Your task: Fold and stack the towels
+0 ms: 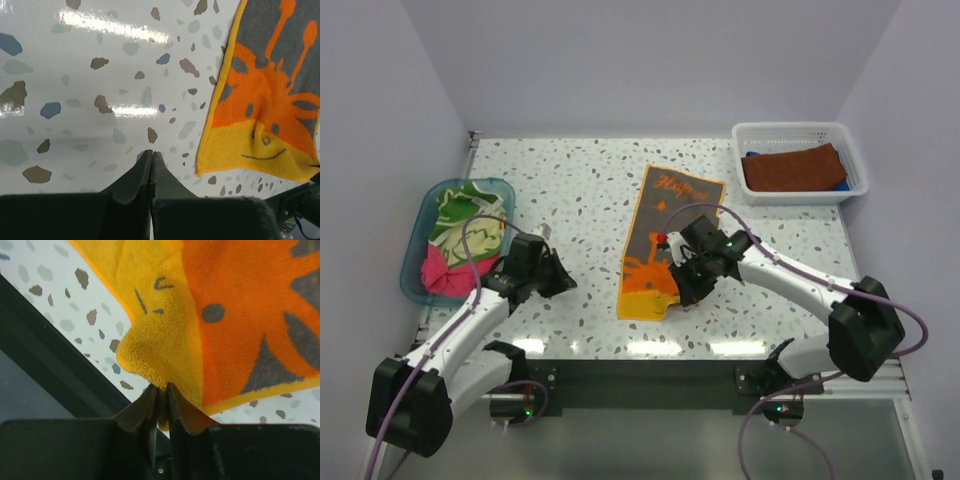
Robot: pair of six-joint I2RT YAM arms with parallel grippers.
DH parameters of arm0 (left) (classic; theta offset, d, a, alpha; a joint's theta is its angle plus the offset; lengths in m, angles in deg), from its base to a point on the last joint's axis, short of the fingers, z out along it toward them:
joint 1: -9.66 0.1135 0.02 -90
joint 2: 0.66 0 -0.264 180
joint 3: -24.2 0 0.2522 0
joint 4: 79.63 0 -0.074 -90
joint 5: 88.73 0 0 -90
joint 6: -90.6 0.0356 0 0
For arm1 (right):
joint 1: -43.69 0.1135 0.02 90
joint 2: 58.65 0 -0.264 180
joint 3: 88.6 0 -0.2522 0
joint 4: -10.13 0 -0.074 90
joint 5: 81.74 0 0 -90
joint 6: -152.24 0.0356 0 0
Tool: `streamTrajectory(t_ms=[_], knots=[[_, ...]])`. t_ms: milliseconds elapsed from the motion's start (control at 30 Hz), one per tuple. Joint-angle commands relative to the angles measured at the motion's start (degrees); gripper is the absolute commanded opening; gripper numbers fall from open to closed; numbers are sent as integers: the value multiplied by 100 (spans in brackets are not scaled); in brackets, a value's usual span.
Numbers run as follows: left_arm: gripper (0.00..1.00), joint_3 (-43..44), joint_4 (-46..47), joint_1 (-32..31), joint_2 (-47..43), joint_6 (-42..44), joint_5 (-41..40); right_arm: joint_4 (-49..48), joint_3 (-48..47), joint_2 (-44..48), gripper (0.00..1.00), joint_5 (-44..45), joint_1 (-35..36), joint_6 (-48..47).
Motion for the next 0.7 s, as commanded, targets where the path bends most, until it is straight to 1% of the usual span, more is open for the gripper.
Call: streamTrajectory(t_ms=[0,33,67,100,133,167,200,233,267,300,333,367,400,433,467,500,533,600,633,667], knots=[[3,-163,144,-6,-149,-209,274,8,12,-386,19,-633,171,529],[6,-163,127,-41,-176,-218,257,43,12,-570,23,-686,207,547],[10,-102,118,-67,-228,-218,222,78,21,-598,33,-704,233,573],[18,-50,83,-93,-229,-210,152,113,29,-590,40,-721,268,617],[23,12,13,-181,-220,-183,108,183,3,-538,52,-730,269,635],[29,169,-22,-251,-177,-166,64,393,-40,-485,59,-652,269,652],[40,258,-57,-348,-150,-148,-67,525,-93,-406,64,-268,269,722],[44,441,-75,-610,-45,-148,-147,657,-207,-240,72,-134,269,775],[47,547,-75,-786,34,-148,-261,789,-260,-125,75,-54,269,810],[52,662,-75,-979,139,-157,-488,825,-321,-37,77,77,269,845],[53,889,-41,-1364,436,-183,-569,852,-453,42,80,244,260,898],[54,1004,-5,-1533,613,-183,-613,843,-523,182,81,437,260,1020],[54,1119,21,-1840,806,-183,-701,800,-594,227,81,795,208,1074],[53,1329,65,-1999,1182,-166,-771,677,-603,271,81,921,146,1126],[51,1444,83,-2140,1378,-148,-867,606,-595,306,81,1018,50,1188],[48,1567,109,-2385,1571,-122,-929,510,-577,333,81,1115,-134,1302],[46,1794,179,-2475,1947,-35,-1060,413,-516,351,80,1324,-214,1355],[43,1998,276,-2702,2318,80,-1210,115,-428,403,78,1519,-398,1522],[43,2208,346,-2747,2712,228,-1246,0,-393,421,77,1581,-460,1583],[42,2340,355,-2783,2907,291,-1281,-236,-358,447,76,1712,-513,1645]])
